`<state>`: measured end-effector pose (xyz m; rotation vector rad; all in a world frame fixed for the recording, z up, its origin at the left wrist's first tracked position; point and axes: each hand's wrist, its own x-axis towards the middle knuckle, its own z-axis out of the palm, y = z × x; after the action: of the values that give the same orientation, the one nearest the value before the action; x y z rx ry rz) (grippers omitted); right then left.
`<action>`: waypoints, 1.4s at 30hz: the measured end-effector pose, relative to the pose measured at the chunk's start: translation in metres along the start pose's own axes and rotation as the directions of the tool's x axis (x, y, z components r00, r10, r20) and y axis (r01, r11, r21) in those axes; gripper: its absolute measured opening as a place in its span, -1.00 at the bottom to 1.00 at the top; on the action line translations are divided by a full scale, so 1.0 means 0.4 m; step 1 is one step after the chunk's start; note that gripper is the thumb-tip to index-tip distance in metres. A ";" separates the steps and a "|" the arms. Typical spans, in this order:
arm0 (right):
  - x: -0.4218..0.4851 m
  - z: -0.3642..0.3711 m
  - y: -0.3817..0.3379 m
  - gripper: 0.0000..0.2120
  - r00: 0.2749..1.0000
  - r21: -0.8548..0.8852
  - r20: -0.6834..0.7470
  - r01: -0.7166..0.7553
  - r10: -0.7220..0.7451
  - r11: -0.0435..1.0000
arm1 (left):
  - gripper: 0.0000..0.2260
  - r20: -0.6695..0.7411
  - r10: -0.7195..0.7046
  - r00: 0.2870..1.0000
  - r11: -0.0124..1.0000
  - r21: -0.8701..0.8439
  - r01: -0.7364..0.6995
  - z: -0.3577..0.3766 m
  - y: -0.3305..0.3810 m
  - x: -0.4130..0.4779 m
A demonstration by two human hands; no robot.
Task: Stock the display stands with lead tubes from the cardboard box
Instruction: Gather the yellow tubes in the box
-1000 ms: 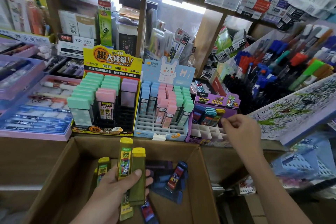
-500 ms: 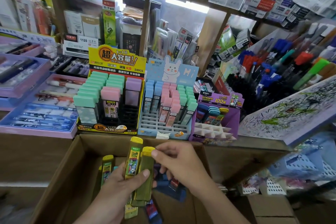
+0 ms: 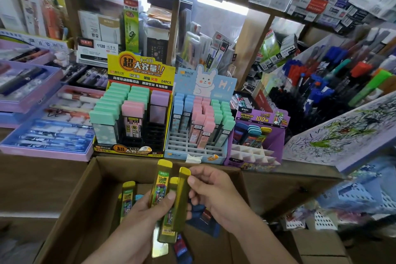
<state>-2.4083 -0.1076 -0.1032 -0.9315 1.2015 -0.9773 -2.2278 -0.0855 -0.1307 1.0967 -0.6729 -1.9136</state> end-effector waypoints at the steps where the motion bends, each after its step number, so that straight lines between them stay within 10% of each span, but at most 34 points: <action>1: -0.004 0.002 0.001 -0.86 1.000 0.010 0.015 -0.013 0.013 1.000 | -0.75 0.004 -0.002 1.000 1.000 0.005 0.002 -0.002 0.001 -0.001; 16: -0.026 0.017 0.007 -0.74 0.996 0.043 0.059 -0.073 0.070 0.996 | -0.51 -0.097 0.094 0.991 0.987 0.143 -0.080 0.004 0.002 -0.010; 26: -0.039 -0.061 -0.050 -0.92 0.986 -0.195 -0.117 0.093 -0.117 0.976 | -0.81 -0.171 0.031 0.985 0.999 0.012 -0.029 0.009 0.008 -0.010; 42: -0.048 -0.377 -0.238 -0.79 0.657 -0.555 -0.457 0.316 -0.600 0.769 | -0.85 -0.144 0.013 0.989 1.000 -0.015 -0.015 0.010 0.014 -0.010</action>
<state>-2.5694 -0.1277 -0.0264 -1.3901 1.8357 -1.5600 -2.2281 -0.0850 -0.1226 1.2043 -0.5823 -1.8053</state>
